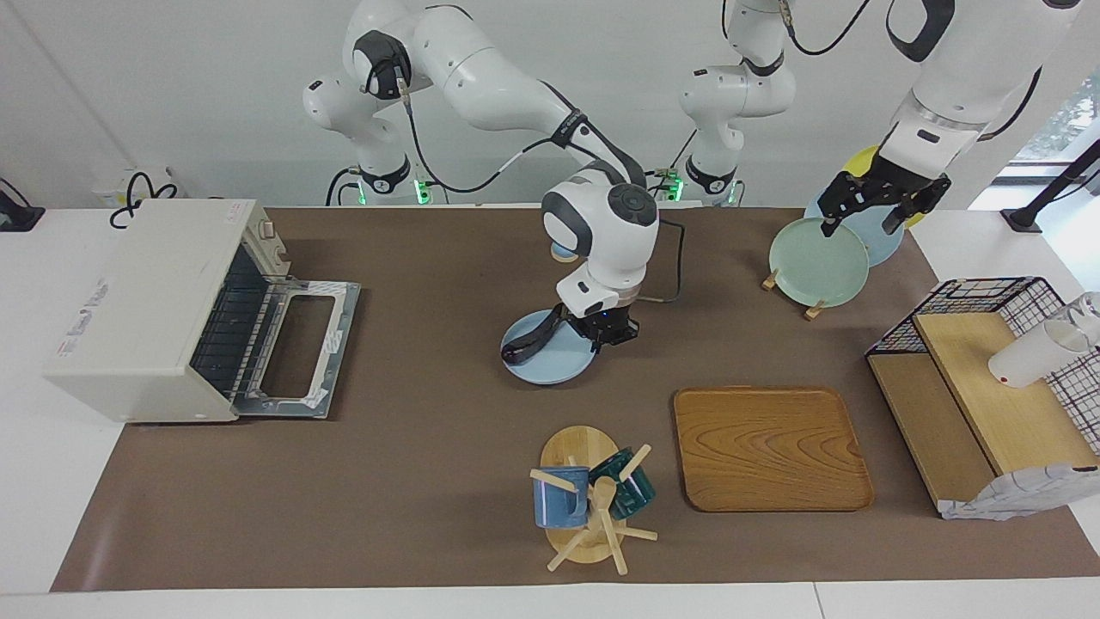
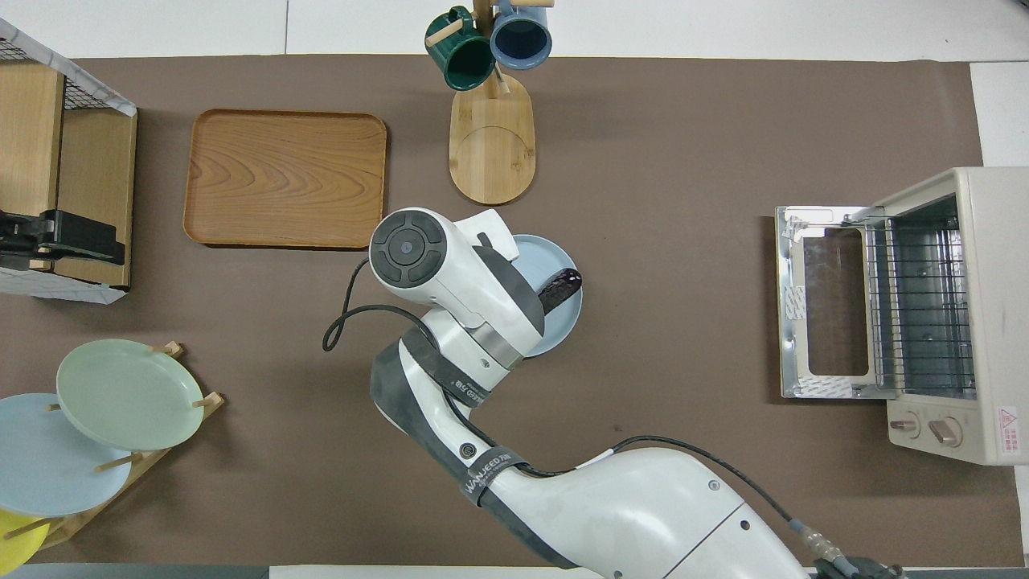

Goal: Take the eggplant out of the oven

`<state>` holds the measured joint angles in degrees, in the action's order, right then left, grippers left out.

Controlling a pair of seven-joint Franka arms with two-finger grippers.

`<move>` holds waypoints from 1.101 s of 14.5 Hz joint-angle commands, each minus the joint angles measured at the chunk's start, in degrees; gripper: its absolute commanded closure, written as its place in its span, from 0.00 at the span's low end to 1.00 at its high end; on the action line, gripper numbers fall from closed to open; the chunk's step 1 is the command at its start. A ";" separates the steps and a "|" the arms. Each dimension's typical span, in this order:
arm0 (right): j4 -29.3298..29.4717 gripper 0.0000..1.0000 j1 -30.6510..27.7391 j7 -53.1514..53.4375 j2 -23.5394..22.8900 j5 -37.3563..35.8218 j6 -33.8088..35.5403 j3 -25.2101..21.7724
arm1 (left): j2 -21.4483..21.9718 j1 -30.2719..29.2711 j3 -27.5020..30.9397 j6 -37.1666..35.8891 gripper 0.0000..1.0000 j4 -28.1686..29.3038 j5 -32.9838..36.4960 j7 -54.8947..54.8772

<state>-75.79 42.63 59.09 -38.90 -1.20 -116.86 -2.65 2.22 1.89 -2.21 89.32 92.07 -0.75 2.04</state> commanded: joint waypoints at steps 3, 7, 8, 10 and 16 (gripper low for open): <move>0.29 0.41 -3.16 -0.29 1.09 1.72 -1.98 0.28 | 0.95 -0.57 -0.61 2.44 0.00 1.62 1.19 -0.81; -0.40 0.49 -6.41 -4.23 4.17 -1.77 6.27 -0.16 | 0.69 0.31 -0.87 4.02 0.00 2.50 0.67 -0.81; -1.10 0.66 -7.46 -4.50 4.61 -3.88 8.29 -0.16 | 0.42 1.44 -0.96 4.20 0.00 2.50 0.49 -0.81; -5.40 0.96 -10.27 -6.34 6.63 -6.61 10.33 -0.16 | -0.19 4.16 -0.87 5.50 0.00 3.20 -0.82 -0.11; -20.25 1.00 -18.97 -13.01 12.87 -11.81 11.39 -0.16 | -3.96 15.48 -0.87 17.00 0.00 7.95 -5.57 8.90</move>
<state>-88.27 26.55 48.56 -31.18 -11.52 -104.73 -3.61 0.14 12.08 -3.87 101.55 98.47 -5.48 5.37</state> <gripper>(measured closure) 0.991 0.000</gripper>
